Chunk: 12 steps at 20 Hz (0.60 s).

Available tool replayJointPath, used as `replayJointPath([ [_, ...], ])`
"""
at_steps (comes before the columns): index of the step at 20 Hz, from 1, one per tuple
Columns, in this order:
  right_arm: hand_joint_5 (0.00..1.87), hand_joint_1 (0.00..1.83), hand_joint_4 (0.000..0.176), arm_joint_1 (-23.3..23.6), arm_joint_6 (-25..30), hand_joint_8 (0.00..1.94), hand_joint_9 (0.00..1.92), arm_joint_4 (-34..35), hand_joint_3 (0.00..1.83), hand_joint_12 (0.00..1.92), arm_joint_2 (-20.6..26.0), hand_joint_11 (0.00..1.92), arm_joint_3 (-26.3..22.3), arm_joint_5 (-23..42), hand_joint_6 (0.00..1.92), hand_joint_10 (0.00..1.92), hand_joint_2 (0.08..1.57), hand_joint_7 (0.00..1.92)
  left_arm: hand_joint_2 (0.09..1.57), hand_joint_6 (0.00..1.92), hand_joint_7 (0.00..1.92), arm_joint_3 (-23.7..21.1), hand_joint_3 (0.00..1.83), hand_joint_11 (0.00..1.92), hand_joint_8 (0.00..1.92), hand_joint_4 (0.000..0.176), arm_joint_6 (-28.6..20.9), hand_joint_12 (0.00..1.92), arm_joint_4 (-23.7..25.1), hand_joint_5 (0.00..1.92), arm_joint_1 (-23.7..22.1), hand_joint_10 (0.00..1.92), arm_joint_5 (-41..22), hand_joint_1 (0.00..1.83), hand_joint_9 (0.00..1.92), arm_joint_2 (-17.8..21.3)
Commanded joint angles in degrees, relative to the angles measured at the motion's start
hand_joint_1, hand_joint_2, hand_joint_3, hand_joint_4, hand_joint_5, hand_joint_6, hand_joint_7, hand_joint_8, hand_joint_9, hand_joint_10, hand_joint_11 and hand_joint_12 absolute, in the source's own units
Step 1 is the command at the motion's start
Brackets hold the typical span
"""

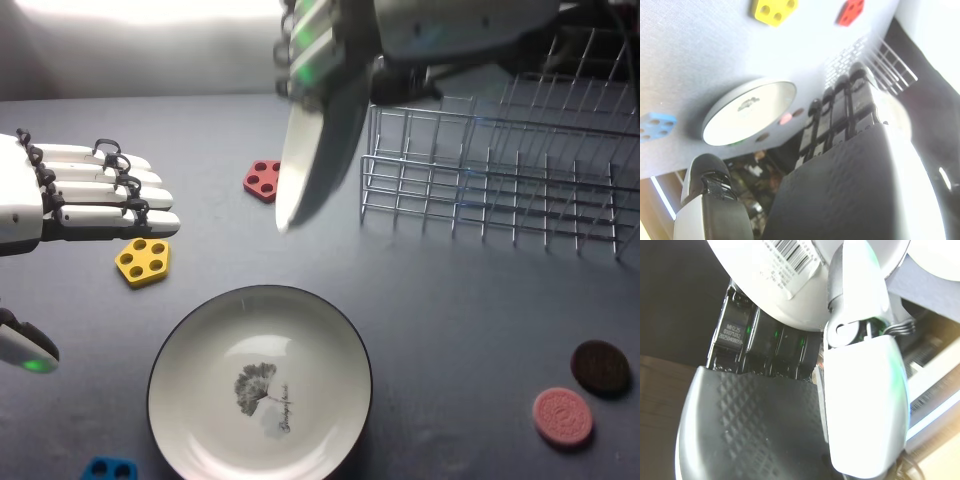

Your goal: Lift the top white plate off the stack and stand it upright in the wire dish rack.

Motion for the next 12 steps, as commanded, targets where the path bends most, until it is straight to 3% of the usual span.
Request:
replayJointPath([
  [1,0.82,1.48,0.0,1.38,-0.15,0.82,0.91,6.07,0.0,1.6,0.64,0.75,0.16,0.26,1.18,0.98,1.14,0.91,0.98,0.0,0.0,-0.03,0.0,0.02,0.0,0.0,-0.14,0.06,-3.44,0.0,-1.1,0.0,-3.72,0.29,0.0,0.02],
  [5,0.81,1.48,0.0,2.13,1.35,0.81,0.9,6.35,0.0,1.63,0.65,0.72,0.26,-5.42,1.21,1.01,1.14,0.91,0.98,0.0,0.0,-0.02,0.0,0.0,0.0,0.0,-0.14,0.03,-3.35,0.0,-1.1,0.0,-3.74,0.28,0.0,0.01],
  [12,0.81,1.48,0.0,4.86,2.41,0.85,0.88,7.35,0.0,1.61,0.76,0.74,0.98,-9.6,1.21,1.01,1.15,0.89,0.98,0.0,0.01,-0.04,0.0,0.04,0.0,0.0,-0.15,0.04,-3.27,0.0,-1.12,0.0,-3.74,0.28,0.02,-0.08],
])
